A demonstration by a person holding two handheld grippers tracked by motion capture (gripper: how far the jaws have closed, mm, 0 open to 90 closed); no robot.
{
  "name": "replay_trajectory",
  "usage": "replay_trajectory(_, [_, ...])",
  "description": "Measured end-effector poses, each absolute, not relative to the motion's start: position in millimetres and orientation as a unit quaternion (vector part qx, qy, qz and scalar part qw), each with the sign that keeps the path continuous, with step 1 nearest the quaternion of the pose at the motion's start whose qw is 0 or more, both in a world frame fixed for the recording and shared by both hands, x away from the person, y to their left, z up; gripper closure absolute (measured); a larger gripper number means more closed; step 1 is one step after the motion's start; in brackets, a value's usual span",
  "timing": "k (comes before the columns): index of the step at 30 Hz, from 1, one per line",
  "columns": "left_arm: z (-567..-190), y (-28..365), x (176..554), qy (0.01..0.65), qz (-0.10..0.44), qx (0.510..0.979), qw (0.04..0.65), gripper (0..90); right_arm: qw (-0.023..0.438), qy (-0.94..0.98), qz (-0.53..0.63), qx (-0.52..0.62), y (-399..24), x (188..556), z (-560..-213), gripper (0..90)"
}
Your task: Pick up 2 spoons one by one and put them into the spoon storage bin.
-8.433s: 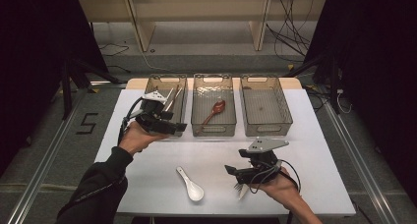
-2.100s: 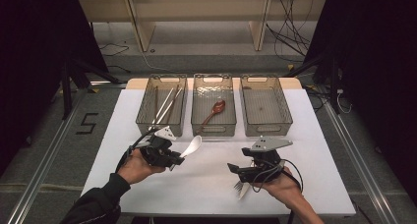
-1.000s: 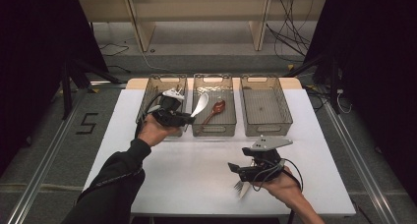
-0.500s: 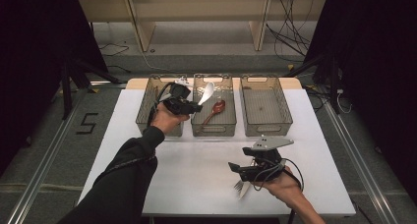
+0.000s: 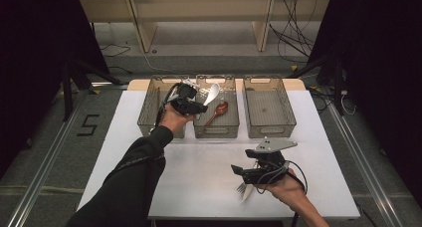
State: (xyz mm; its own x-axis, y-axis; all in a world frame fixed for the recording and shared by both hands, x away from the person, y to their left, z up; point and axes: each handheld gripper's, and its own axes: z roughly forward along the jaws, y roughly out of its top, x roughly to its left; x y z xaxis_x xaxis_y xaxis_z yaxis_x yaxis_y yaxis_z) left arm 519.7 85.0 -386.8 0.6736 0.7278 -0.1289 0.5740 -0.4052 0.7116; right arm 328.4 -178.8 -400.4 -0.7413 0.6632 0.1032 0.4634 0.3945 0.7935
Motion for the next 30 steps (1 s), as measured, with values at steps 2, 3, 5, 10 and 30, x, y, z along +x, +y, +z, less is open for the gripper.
replay_trajectory(2, [-389, 84, 520, 0.392, 0.101, 0.834, 0.375, 75.0, 0.116, 0.827, 0.433, 0.341, -179, 328, -400, 29.8])
replay_trajectory(3, [-391, 84, 521, 0.393, 0.102, 0.834, 0.373, 75.0, 0.116, 0.826, 0.433, 0.341, -179, 328, -400, 29.8])
replay_trajectory(5, [-394, 83, 522, 0.396, 0.1, 0.834, 0.371, 75.0, 0.115, 0.826, 0.433, 0.341, -179, 328, -400, 29.8])
replay_trajectory(10, [-397, 79, 525, 0.402, 0.087, 0.836, 0.363, 73.8, 0.116, 0.827, 0.433, 0.34, -179, 328, -400, 29.9])
replay_trajectory(30, [-365, 119, 472, 0.383, 0.067, 0.83, 0.4, 34.9, 0.118, 0.824, 0.432, 0.346, -180, 330, -400, 29.9])
